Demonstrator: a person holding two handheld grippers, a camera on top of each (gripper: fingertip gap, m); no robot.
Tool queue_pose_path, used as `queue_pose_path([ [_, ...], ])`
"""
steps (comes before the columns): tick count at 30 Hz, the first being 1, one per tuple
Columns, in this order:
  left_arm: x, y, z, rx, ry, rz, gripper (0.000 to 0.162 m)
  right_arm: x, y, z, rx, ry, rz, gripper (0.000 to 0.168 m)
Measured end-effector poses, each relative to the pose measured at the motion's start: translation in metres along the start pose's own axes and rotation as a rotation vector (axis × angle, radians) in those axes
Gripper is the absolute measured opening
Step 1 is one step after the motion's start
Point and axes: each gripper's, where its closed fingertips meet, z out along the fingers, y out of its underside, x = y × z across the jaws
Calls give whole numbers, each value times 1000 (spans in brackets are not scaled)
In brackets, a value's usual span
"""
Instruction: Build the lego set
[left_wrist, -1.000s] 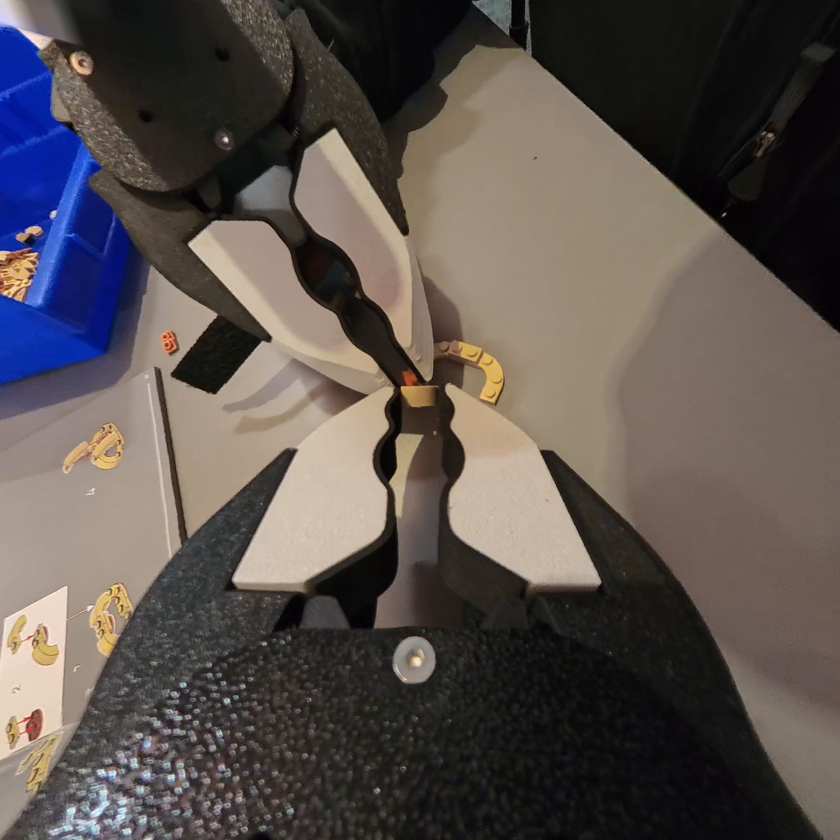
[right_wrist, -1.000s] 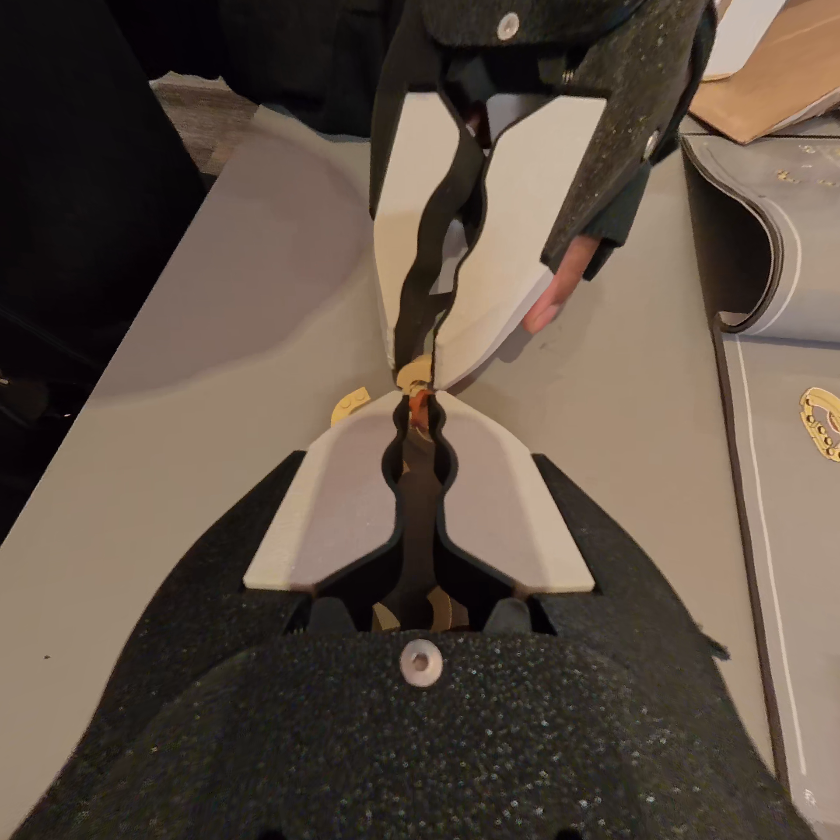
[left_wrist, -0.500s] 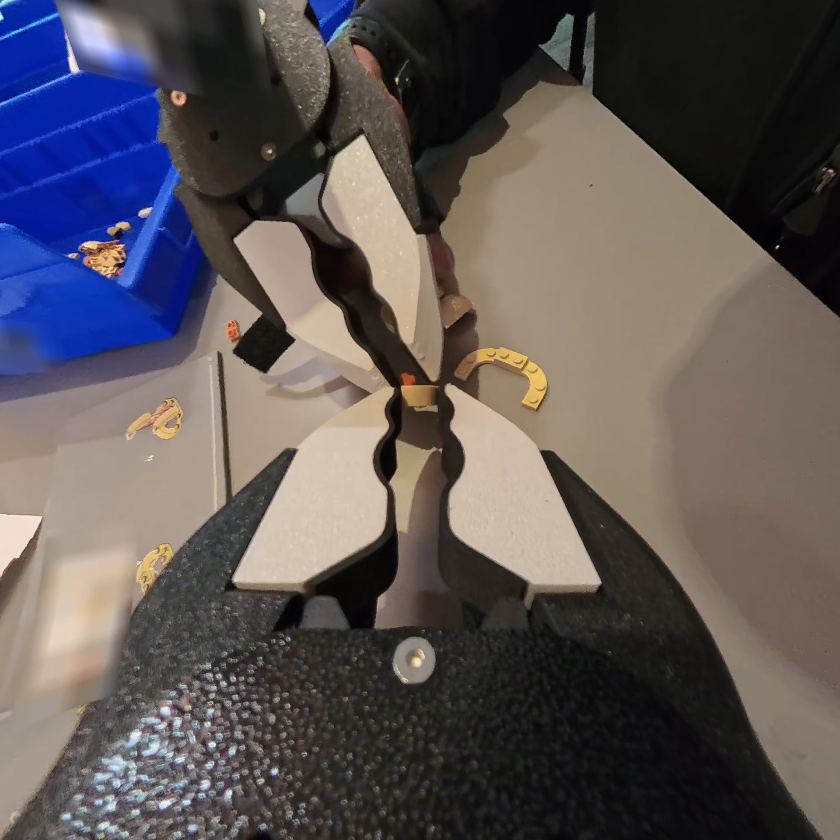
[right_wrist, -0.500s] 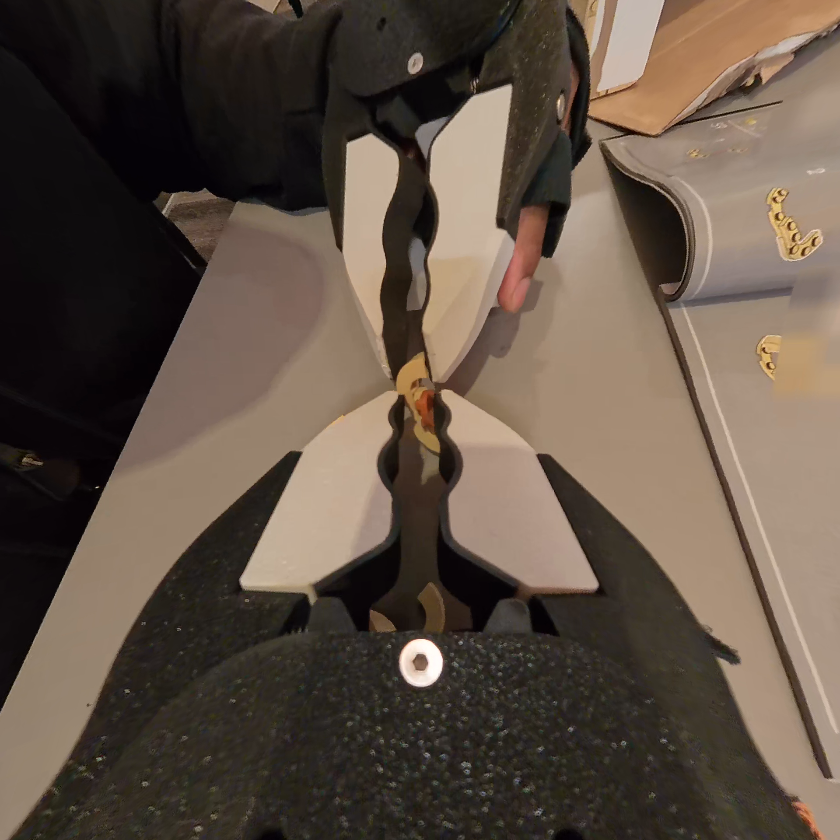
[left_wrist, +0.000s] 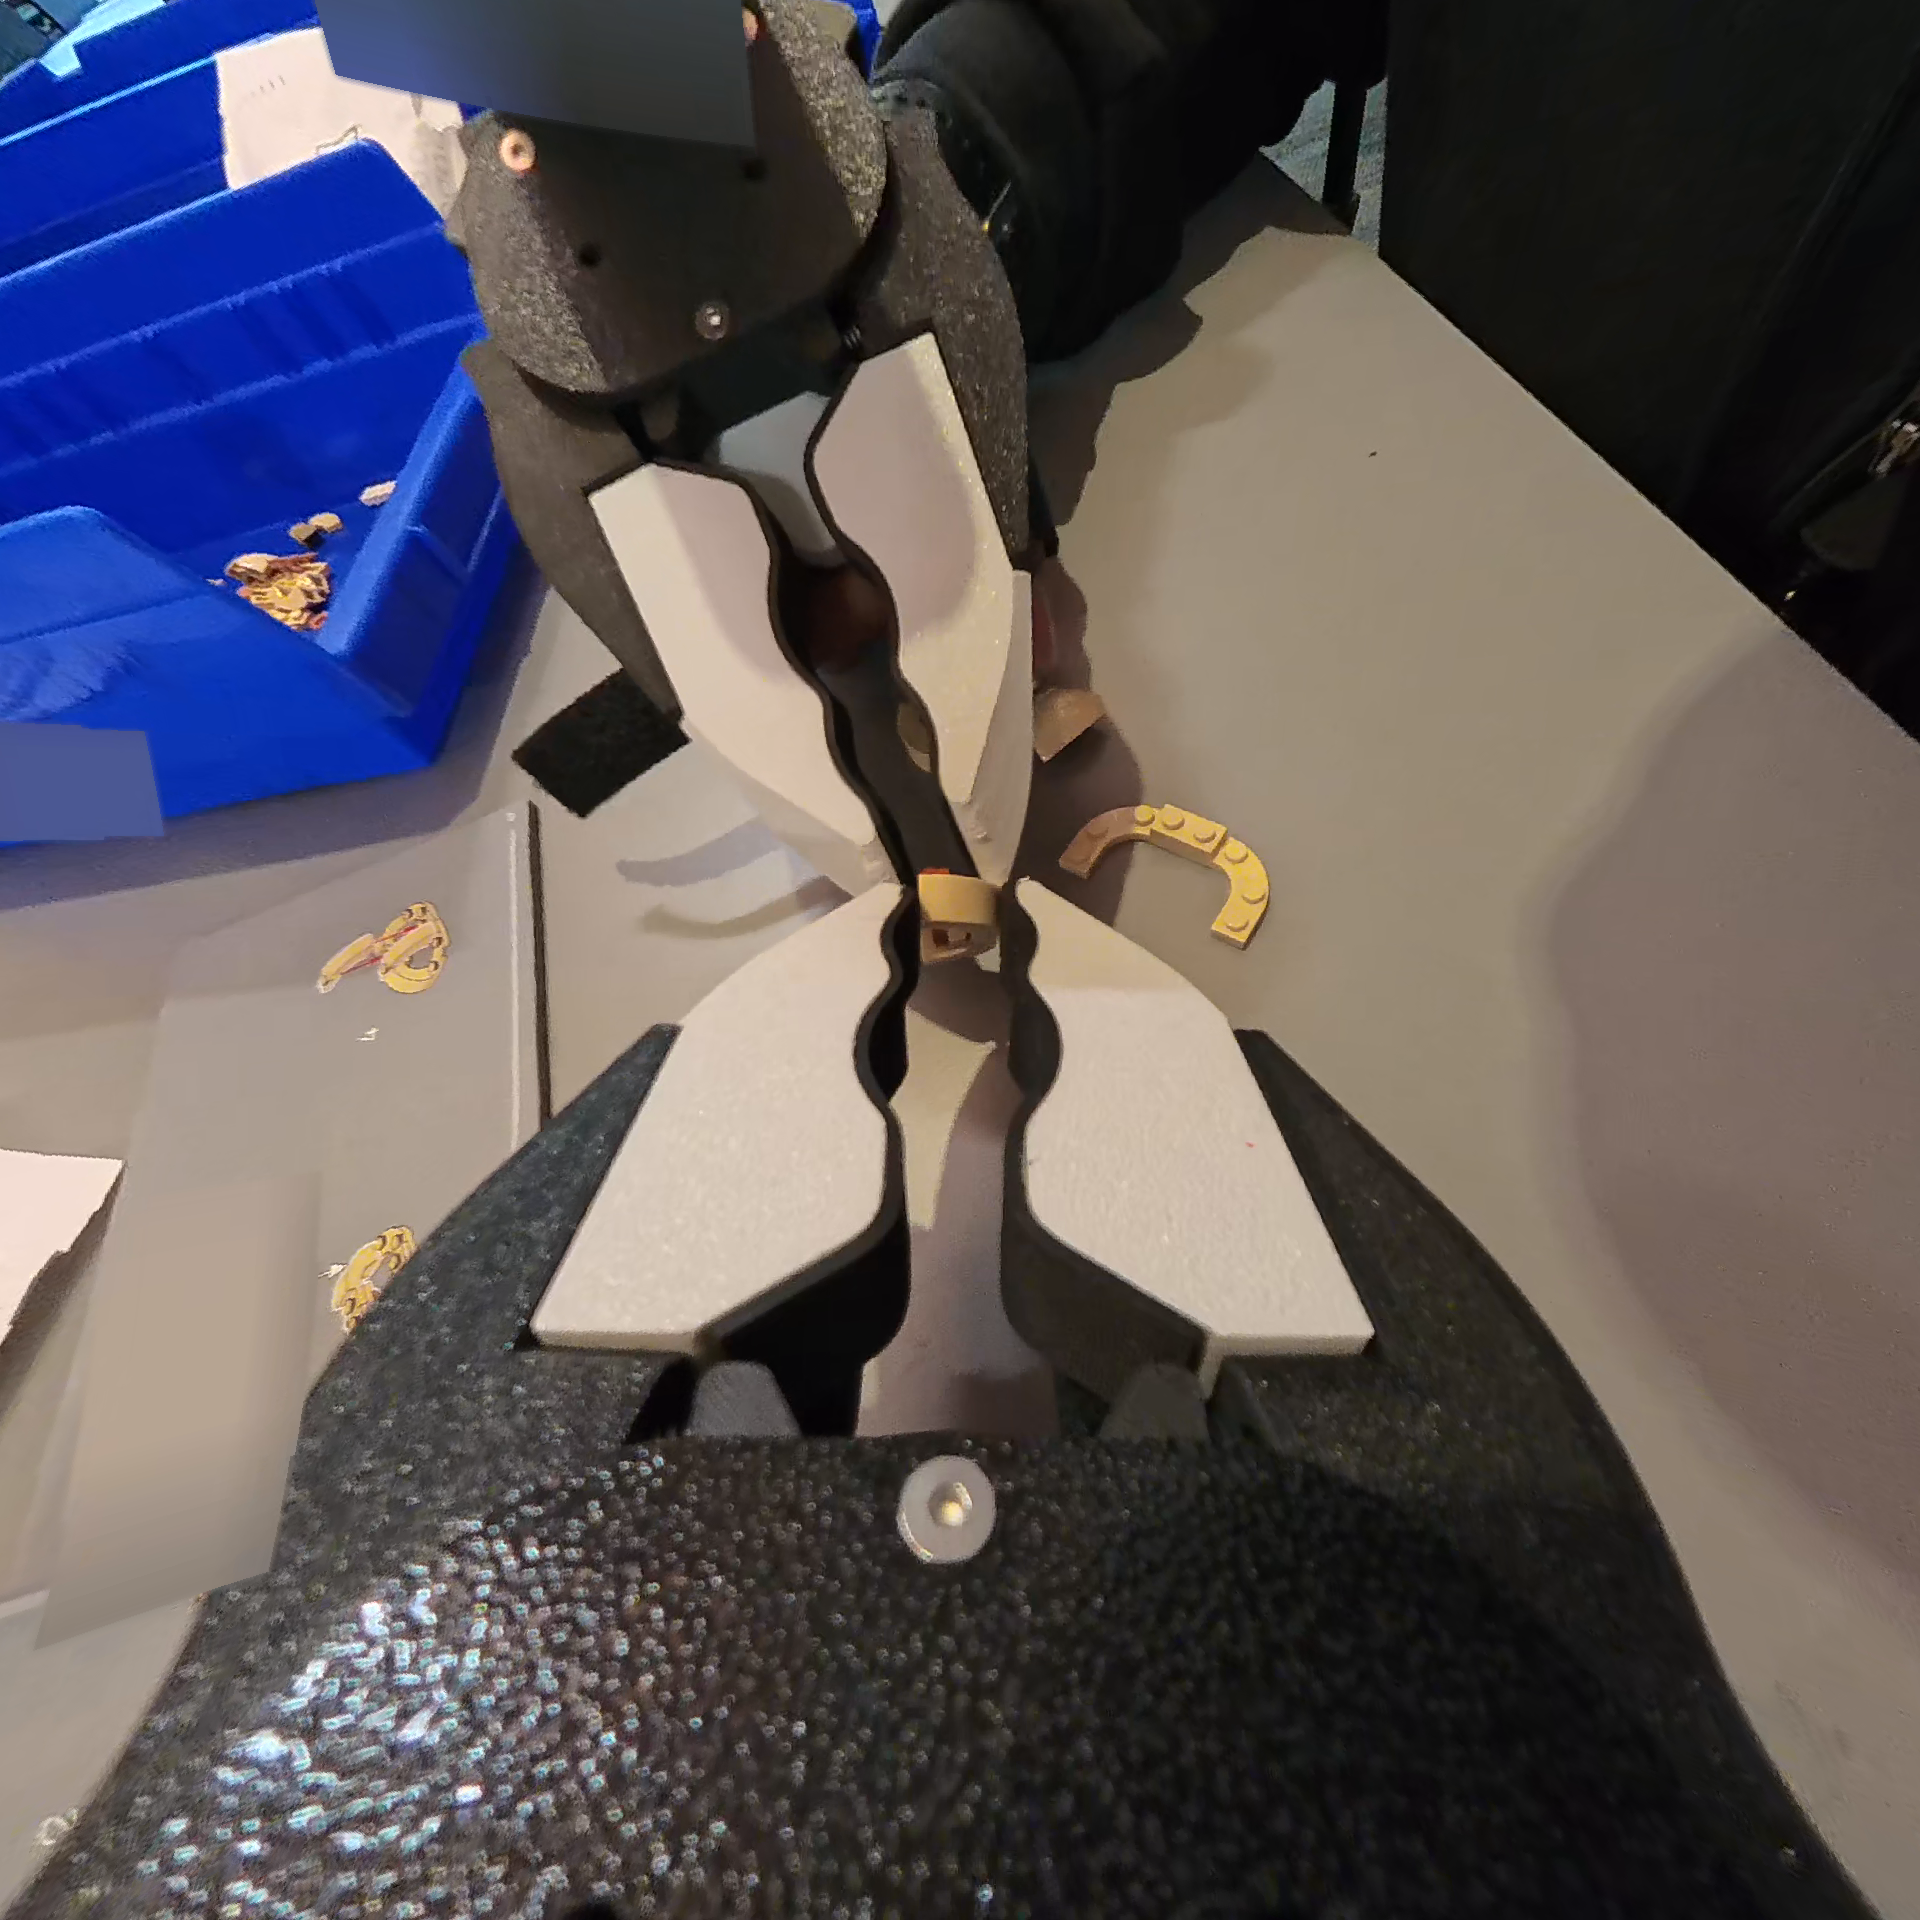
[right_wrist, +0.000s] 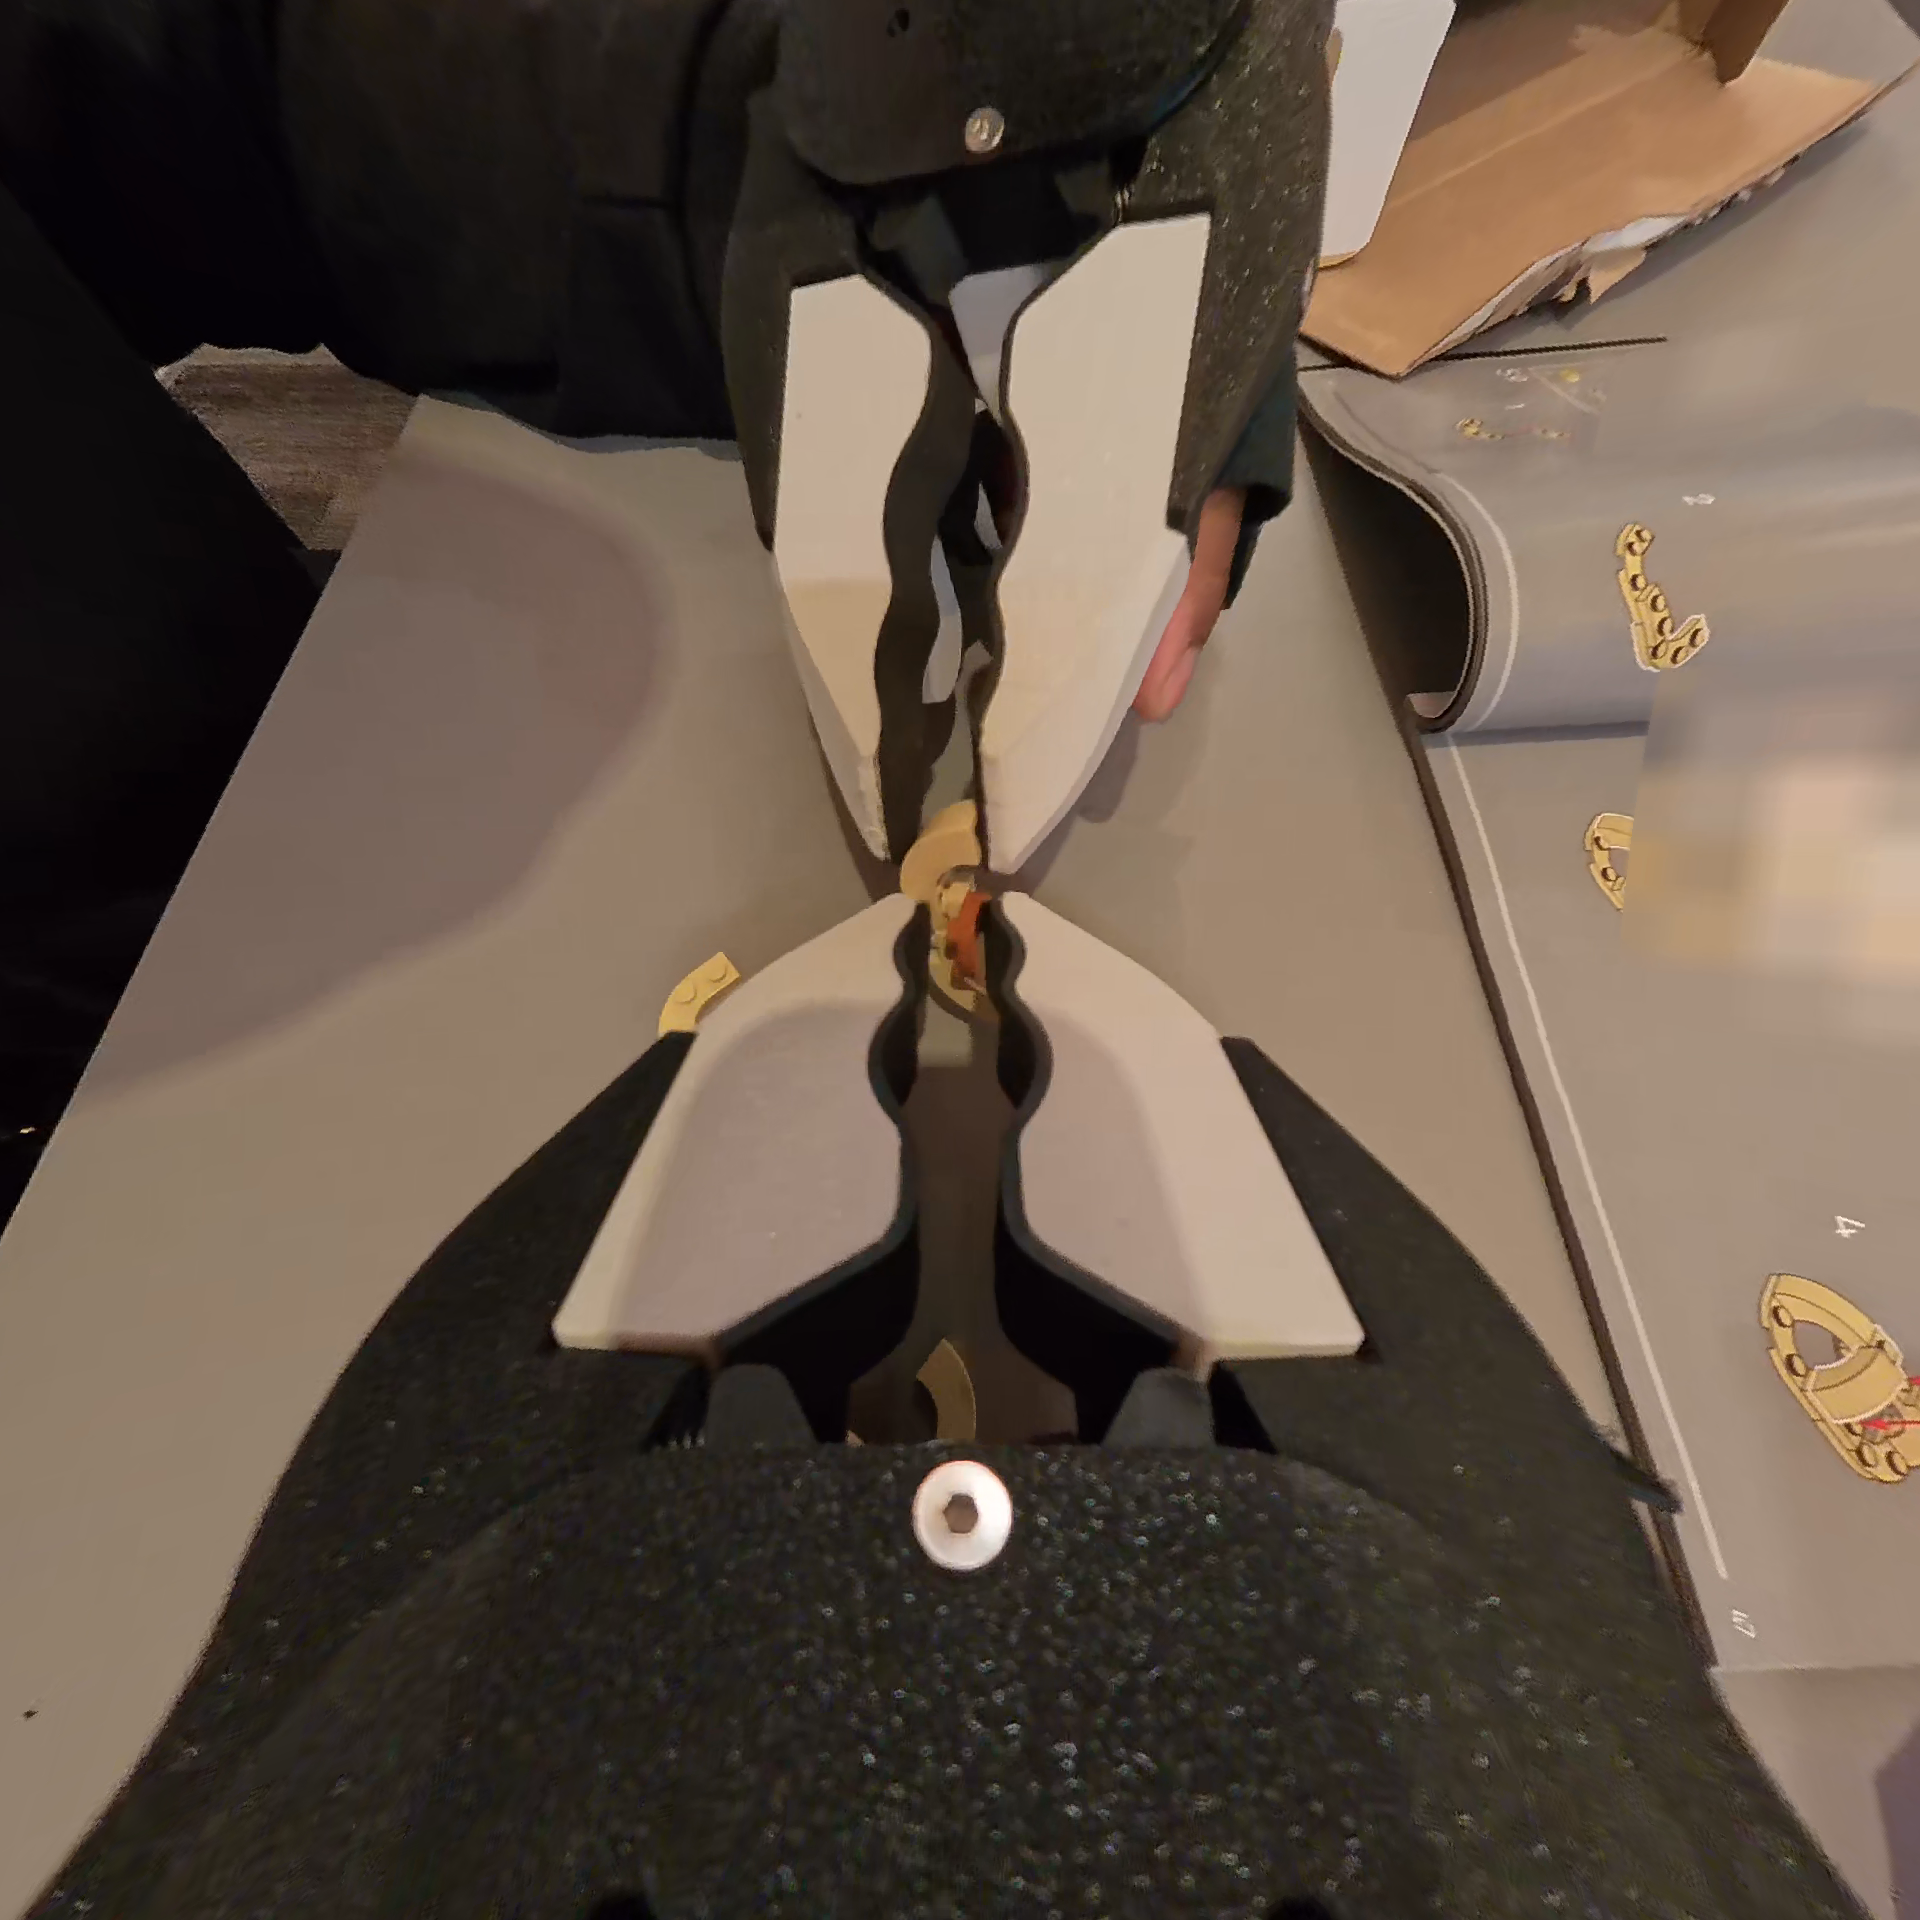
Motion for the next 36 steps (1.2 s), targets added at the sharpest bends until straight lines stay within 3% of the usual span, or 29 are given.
queue_pose_path([
  [36,-2,-9,-3,72,-10,3,14,-1,-8,-4,42,16,-28,11],
])
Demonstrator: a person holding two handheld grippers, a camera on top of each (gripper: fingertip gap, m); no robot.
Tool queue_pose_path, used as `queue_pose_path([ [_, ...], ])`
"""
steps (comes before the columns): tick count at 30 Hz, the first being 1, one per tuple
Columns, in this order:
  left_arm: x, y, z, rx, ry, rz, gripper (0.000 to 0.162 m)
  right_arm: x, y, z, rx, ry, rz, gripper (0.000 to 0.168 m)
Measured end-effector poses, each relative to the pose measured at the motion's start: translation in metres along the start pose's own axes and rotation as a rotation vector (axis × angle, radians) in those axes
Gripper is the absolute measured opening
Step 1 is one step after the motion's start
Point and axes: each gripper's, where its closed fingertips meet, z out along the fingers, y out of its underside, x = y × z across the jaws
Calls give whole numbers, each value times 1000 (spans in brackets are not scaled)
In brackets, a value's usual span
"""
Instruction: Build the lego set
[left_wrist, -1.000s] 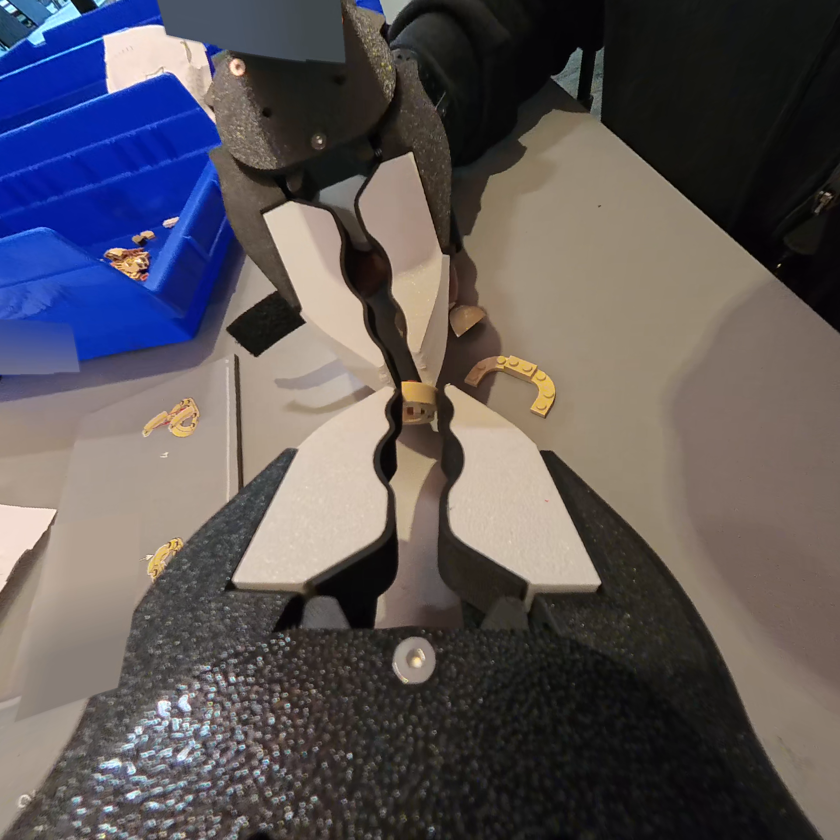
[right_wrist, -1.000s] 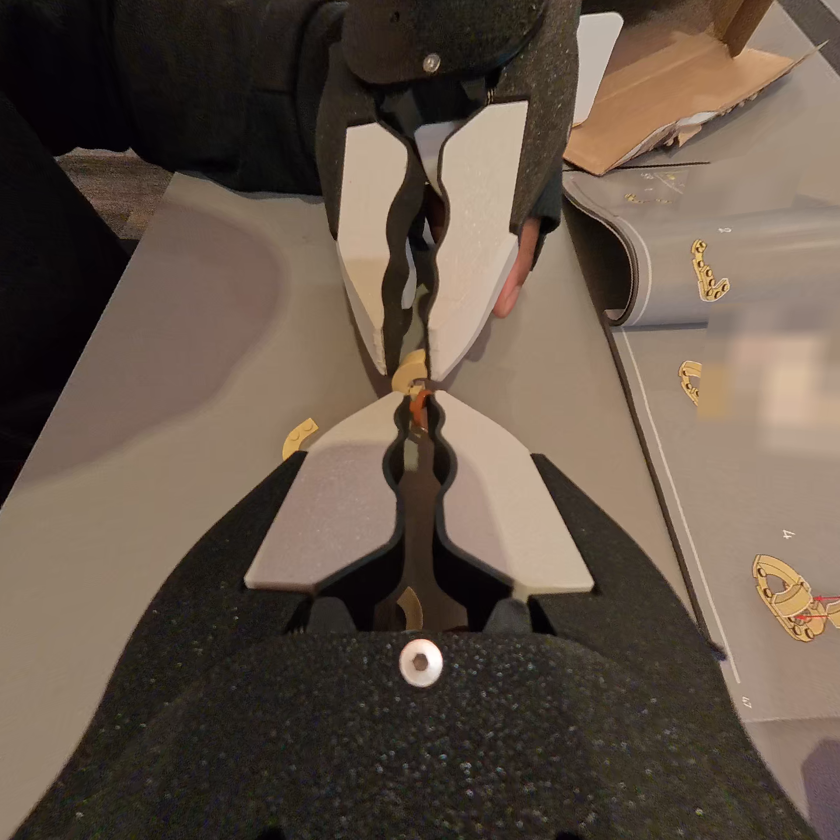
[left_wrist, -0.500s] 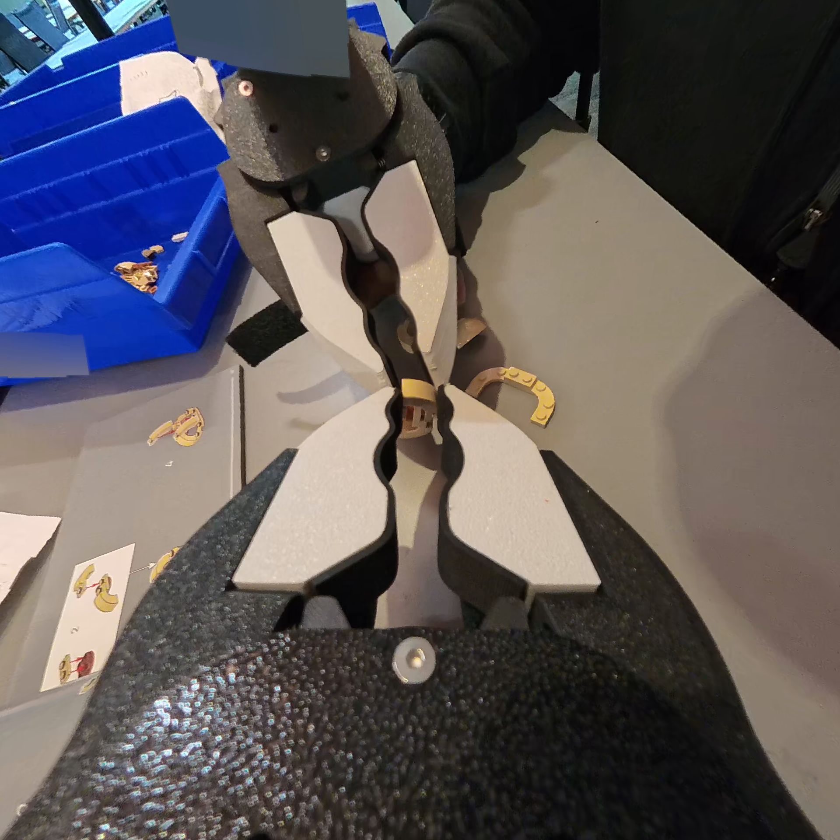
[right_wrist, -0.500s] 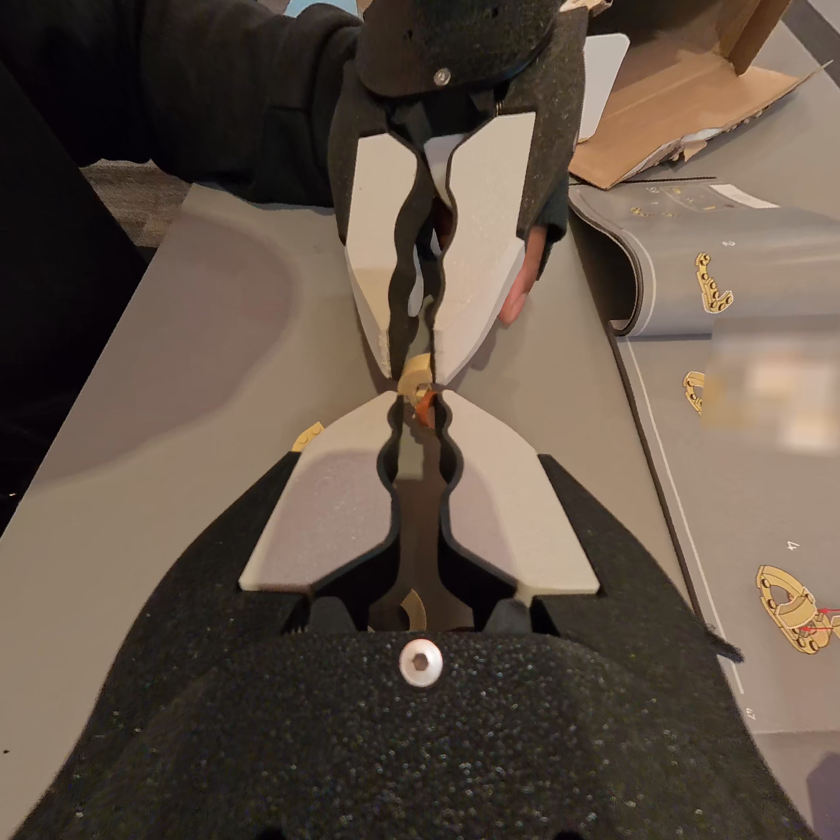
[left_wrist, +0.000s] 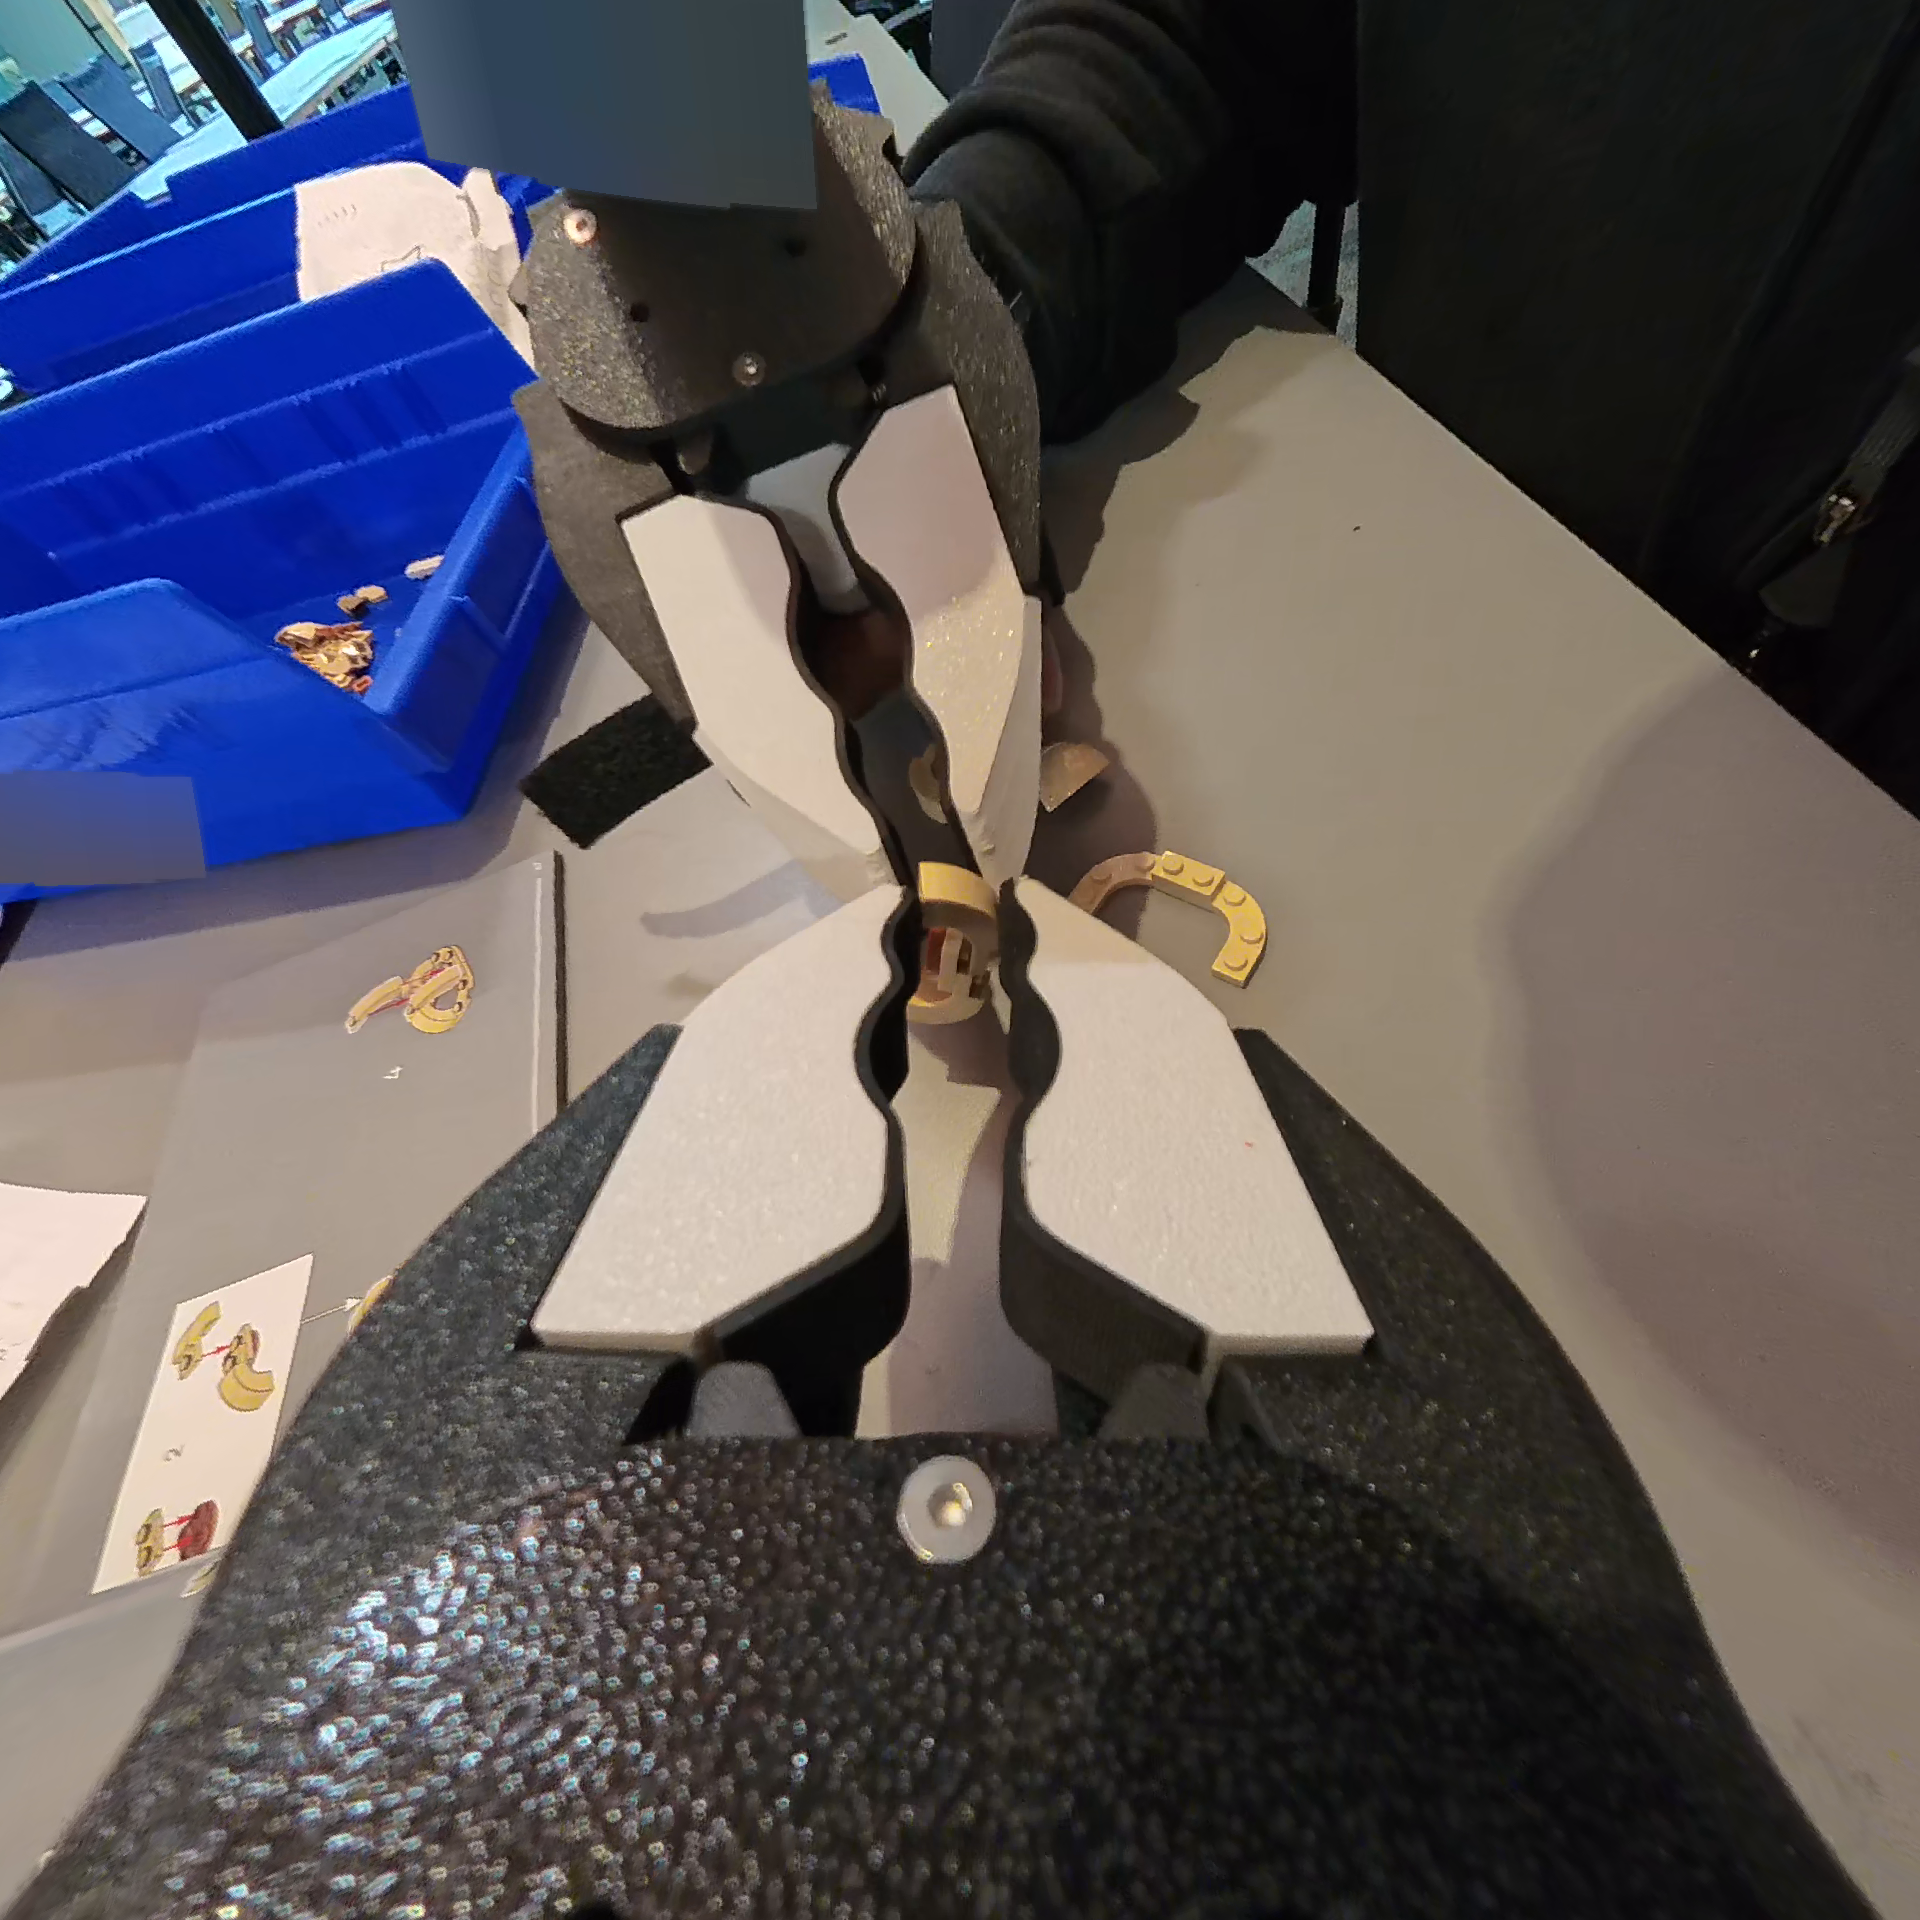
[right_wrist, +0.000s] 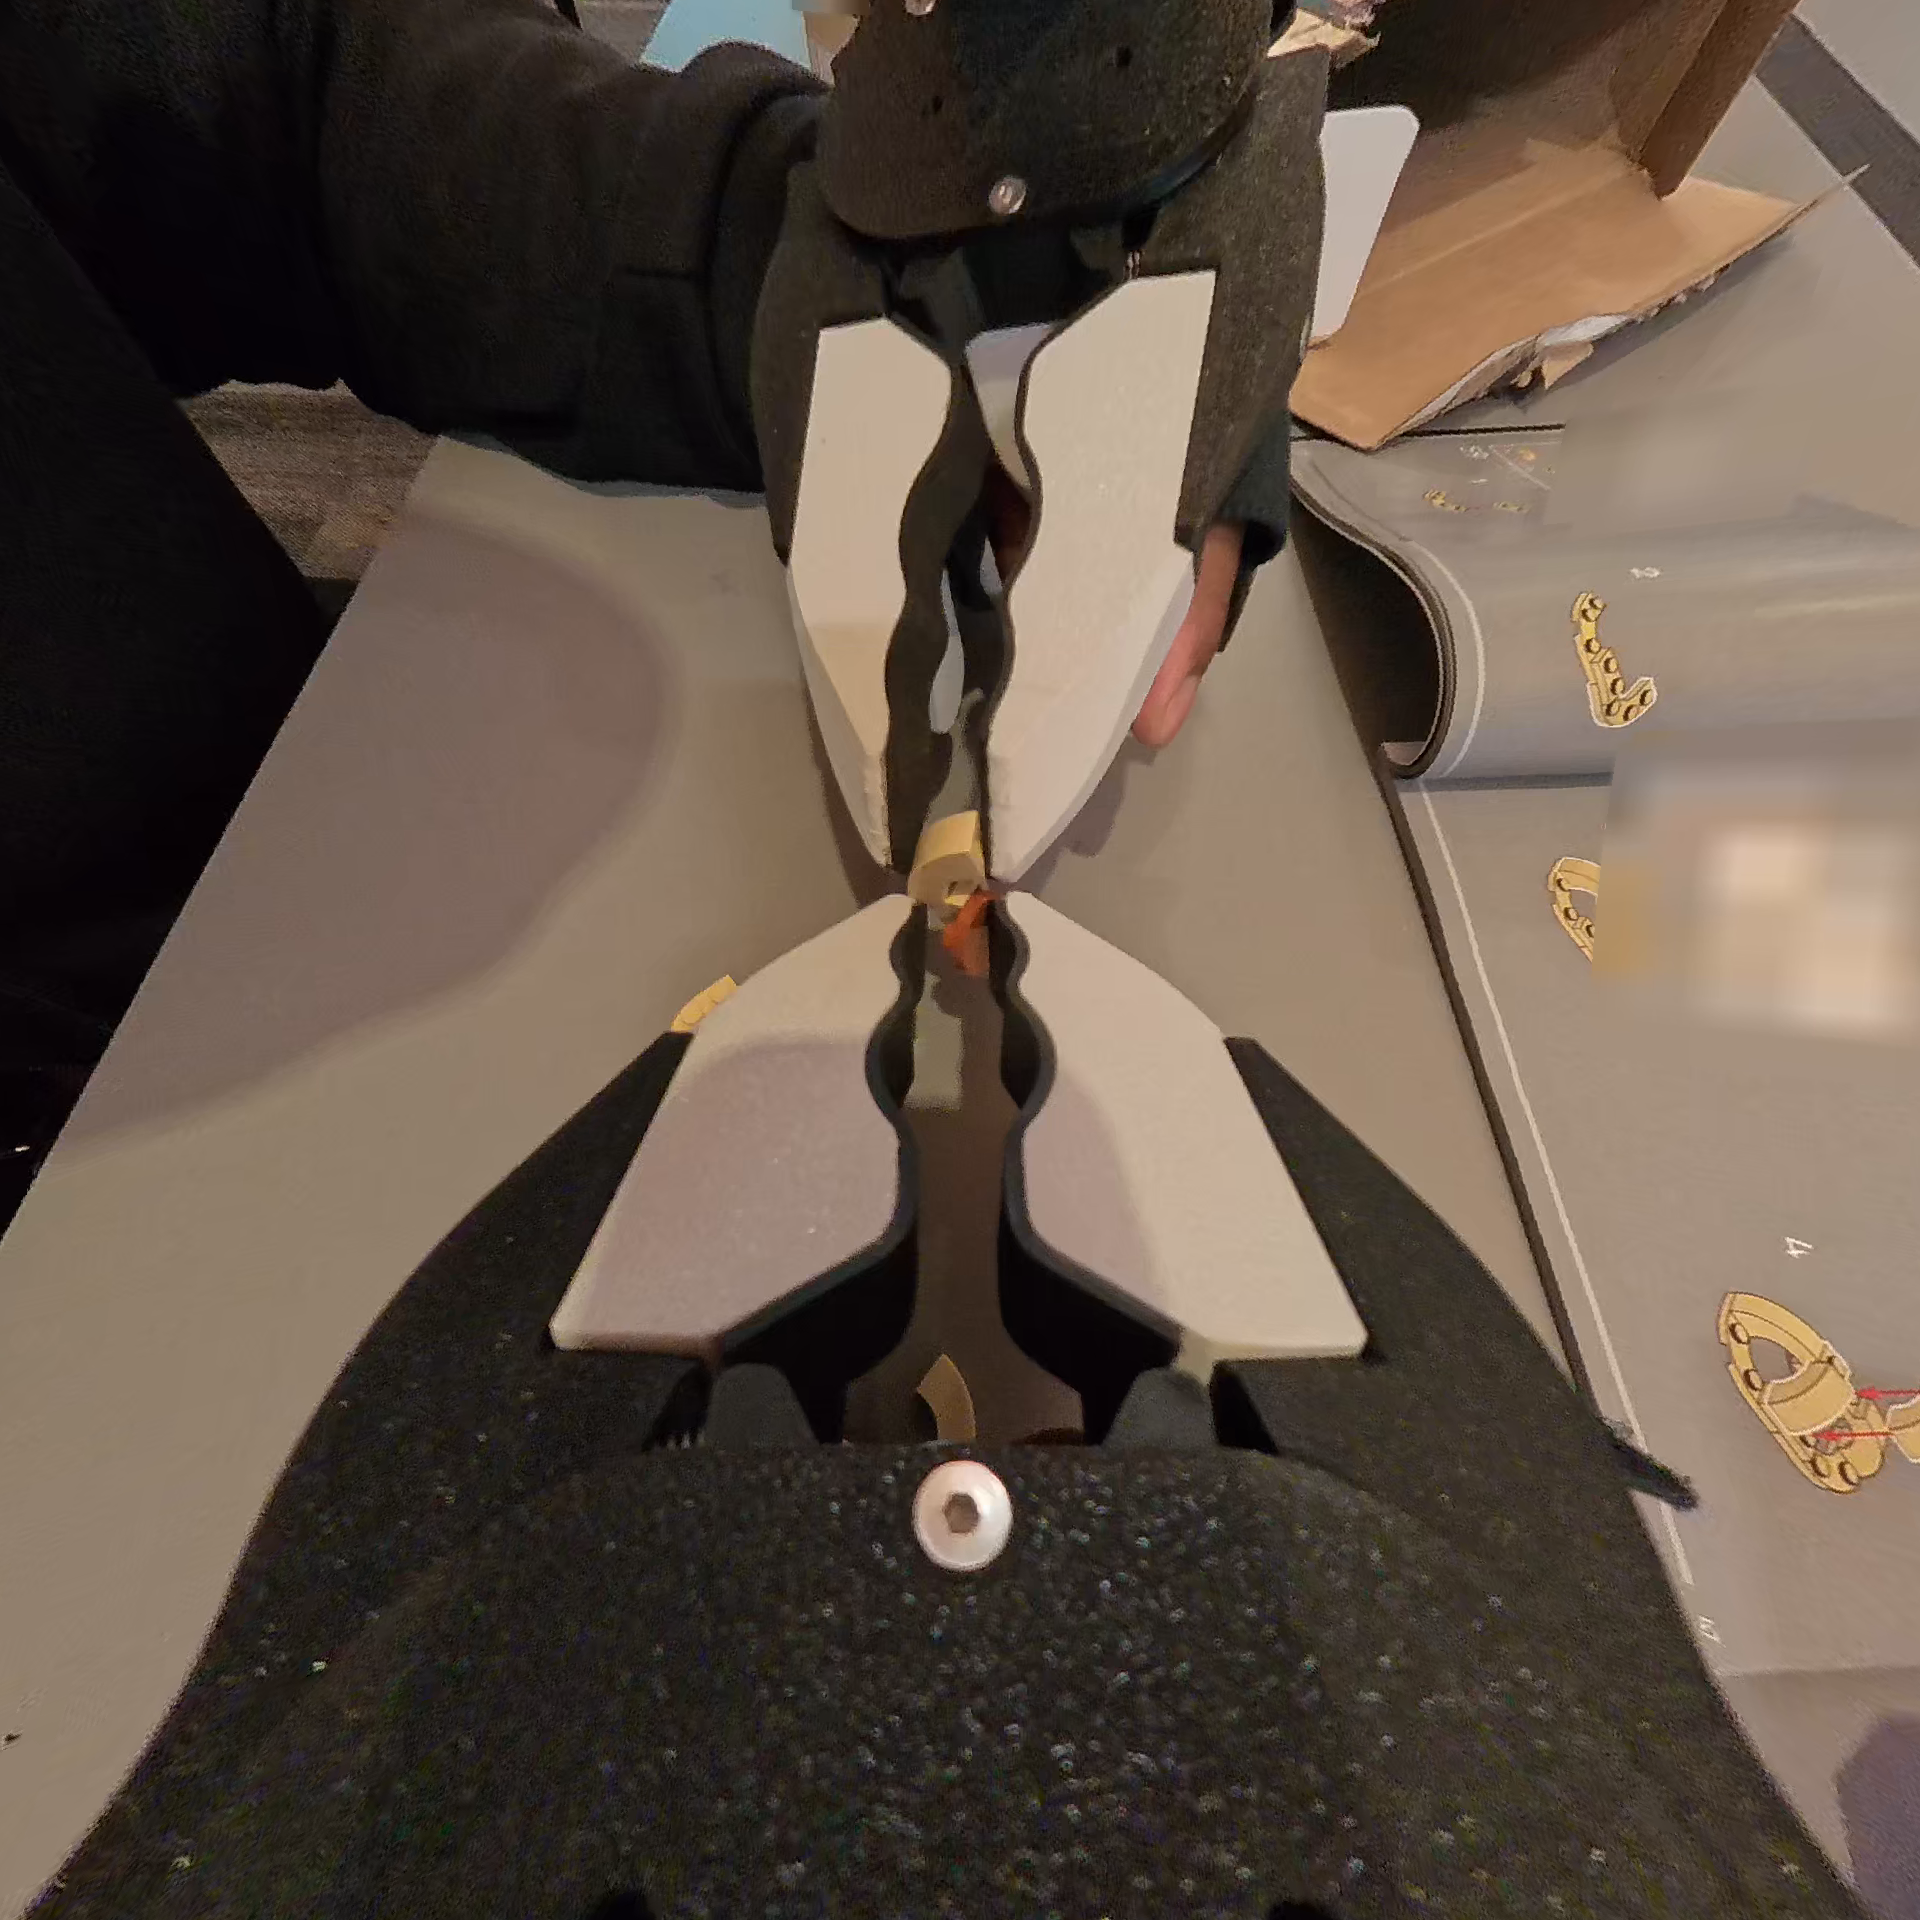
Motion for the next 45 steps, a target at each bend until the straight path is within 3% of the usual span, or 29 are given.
queue_pose_path([
  [9,0,-4,-1,28,-2,2,14,-3,-5,-1,49,-45,44,18],
  [40,6,-18,-6,128,49,-48,15,-11,-17,-5,159,-105,81,15],
  [45,5,-22,-8,163,54,-74,18,-14,-19,-6,179,-129,90,3],
])
